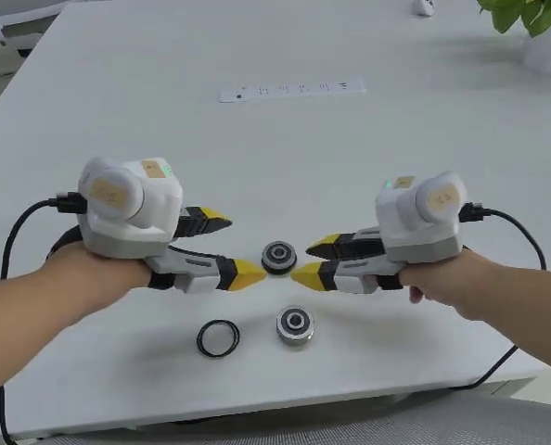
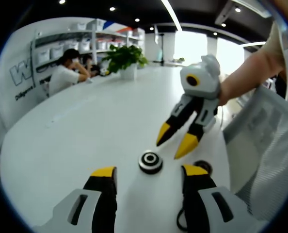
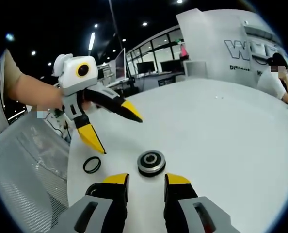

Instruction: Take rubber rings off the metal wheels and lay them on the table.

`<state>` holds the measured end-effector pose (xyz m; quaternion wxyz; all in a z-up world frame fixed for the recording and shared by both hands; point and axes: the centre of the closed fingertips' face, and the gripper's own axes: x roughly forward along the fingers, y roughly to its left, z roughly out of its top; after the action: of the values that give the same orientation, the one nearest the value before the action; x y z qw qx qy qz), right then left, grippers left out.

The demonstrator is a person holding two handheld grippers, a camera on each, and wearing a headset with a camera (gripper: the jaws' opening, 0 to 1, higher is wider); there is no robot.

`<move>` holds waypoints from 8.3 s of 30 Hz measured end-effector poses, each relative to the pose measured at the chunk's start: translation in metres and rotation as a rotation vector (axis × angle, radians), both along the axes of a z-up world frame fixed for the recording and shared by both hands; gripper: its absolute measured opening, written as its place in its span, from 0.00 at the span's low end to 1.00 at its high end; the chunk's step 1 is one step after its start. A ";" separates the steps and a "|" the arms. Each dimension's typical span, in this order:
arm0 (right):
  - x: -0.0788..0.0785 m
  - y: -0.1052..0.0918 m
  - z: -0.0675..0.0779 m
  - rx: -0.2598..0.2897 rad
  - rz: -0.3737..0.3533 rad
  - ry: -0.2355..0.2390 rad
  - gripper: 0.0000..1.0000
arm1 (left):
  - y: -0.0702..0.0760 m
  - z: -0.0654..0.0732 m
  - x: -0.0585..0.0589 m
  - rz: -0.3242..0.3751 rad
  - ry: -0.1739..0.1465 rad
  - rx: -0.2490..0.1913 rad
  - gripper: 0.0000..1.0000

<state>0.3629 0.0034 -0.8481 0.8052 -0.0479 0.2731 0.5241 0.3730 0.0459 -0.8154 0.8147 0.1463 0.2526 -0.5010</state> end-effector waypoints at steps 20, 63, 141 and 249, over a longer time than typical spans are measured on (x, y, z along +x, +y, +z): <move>0.004 -0.001 -0.007 -0.008 -0.007 0.007 0.25 | -0.021 -0.016 0.008 -0.005 0.043 -0.003 0.38; 0.015 0.008 -0.010 0.010 -0.032 -0.011 0.25 | -0.036 -0.028 0.014 -0.001 -0.004 0.054 0.14; 0.017 0.005 0.006 0.144 -0.181 0.161 0.00 | -0.036 -0.033 0.016 0.011 -0.029 0.098 0.11; 0.000 0.032 0.044 0.251 -0.122 0.232 0.00 | 0.029 0.031 -0.024 0.034 -0.028 -0.057 0.68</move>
<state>0.3627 0.0354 -0.8045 0.7983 0.1307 0.2991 0.5062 0.3489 0.0750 -0.7844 0.8303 0.1258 0.2294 -0.4921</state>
